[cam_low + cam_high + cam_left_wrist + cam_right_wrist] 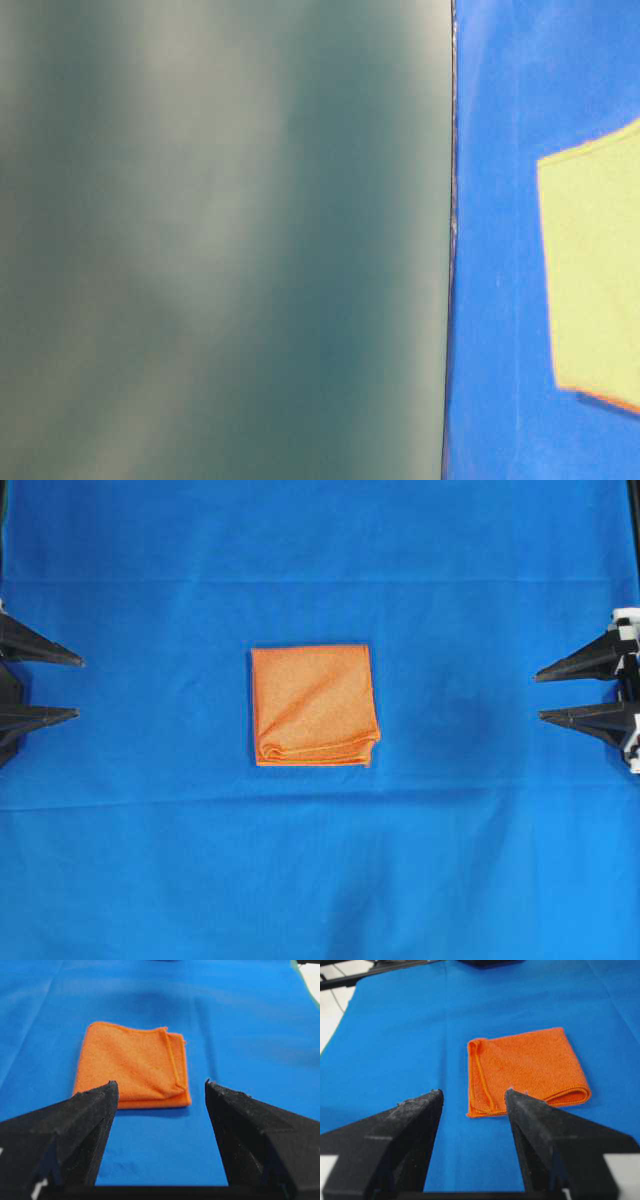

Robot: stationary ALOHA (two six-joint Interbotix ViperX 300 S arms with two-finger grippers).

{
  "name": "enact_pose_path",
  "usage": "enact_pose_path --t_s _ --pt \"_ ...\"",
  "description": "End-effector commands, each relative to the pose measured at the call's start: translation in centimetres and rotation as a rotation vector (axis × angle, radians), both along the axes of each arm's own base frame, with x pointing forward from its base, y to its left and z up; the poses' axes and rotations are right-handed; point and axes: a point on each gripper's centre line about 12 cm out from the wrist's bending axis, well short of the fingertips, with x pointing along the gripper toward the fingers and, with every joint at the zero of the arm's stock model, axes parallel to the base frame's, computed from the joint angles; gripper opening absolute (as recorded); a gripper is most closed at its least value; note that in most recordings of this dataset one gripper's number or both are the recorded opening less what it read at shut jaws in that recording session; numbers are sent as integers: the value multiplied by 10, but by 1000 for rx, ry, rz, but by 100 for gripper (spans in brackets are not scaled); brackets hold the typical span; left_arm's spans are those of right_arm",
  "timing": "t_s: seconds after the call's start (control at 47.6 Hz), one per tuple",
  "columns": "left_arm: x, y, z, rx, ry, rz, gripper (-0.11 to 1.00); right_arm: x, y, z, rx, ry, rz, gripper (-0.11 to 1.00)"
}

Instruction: Fold a vertical towel.

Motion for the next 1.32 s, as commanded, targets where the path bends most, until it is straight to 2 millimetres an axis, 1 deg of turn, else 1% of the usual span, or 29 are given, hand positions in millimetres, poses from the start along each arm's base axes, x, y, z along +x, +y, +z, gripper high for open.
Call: enact_pose_path --t_s 0.0,1.303 --pt "1 1 4 -2 -8 5 68 2 0 7 -4 -15 -2 58" --pt "1 1 4 0 -8 5 68 1 0 6 -15 11 2 58"
